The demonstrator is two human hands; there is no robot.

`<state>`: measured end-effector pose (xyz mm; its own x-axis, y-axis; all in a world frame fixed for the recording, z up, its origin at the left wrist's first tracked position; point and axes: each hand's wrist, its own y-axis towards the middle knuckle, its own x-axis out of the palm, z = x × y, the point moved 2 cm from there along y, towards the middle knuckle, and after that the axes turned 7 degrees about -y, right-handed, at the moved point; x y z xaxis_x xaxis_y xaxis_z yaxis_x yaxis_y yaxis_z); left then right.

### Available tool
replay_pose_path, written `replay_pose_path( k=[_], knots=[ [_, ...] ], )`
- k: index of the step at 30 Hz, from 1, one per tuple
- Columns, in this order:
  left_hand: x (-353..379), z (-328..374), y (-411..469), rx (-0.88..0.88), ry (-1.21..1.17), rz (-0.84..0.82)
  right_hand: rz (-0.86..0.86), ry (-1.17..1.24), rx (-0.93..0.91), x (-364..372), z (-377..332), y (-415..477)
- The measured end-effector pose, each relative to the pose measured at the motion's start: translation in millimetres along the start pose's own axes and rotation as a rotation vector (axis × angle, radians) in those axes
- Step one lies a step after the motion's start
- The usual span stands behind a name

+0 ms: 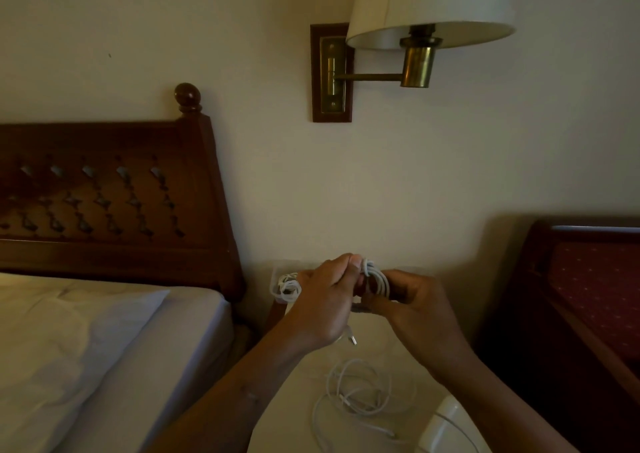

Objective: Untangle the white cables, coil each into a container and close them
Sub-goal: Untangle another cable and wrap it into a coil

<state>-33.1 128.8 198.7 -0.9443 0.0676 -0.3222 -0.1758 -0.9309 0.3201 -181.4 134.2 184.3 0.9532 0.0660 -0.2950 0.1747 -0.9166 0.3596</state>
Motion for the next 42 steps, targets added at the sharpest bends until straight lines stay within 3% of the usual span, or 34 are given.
replay_pose_path(
  k=[6,10,15,21,26,33,35,39,42],
  knots=[
    [2,-4,-5,0.001,-0.027,0.055,0.108,-0.205,-0.1,4,-3,0],
    [4,-7,-1,-0.013,-0.118,-0.037,0.093,-0.18,-0.112,4,-2,1],
    [4,-5,3,0.031,-0.097,0.083,0.18,-0.211,-0.113,2,-3,-3],
    [4,-10,5,-0.113,-0.386,0.153,0.018,-0.247,-0.19,-10,-4,-2],
    [11,-20,3,-0.245,-0.47,0.18,-0.008,-0.333,-0.037,-15,-2,6],
    [13,-24,6,-0.243,-0.465,0.15,-0.093,0.35,0.219,-20,9,9],
    [16,-24,6,-0.239,-0.447,0.143,-0.161,0.416,0.283,-21,12,10],
    [25,-28,5,-0.214,-0.454,0.178,-0.092,0.003,0.259,-18,19,8],
    [28,-31,6,-0.219,-0.435,0.214,-0.019,-0.174,0.193,-14,19,7]
  ],
)
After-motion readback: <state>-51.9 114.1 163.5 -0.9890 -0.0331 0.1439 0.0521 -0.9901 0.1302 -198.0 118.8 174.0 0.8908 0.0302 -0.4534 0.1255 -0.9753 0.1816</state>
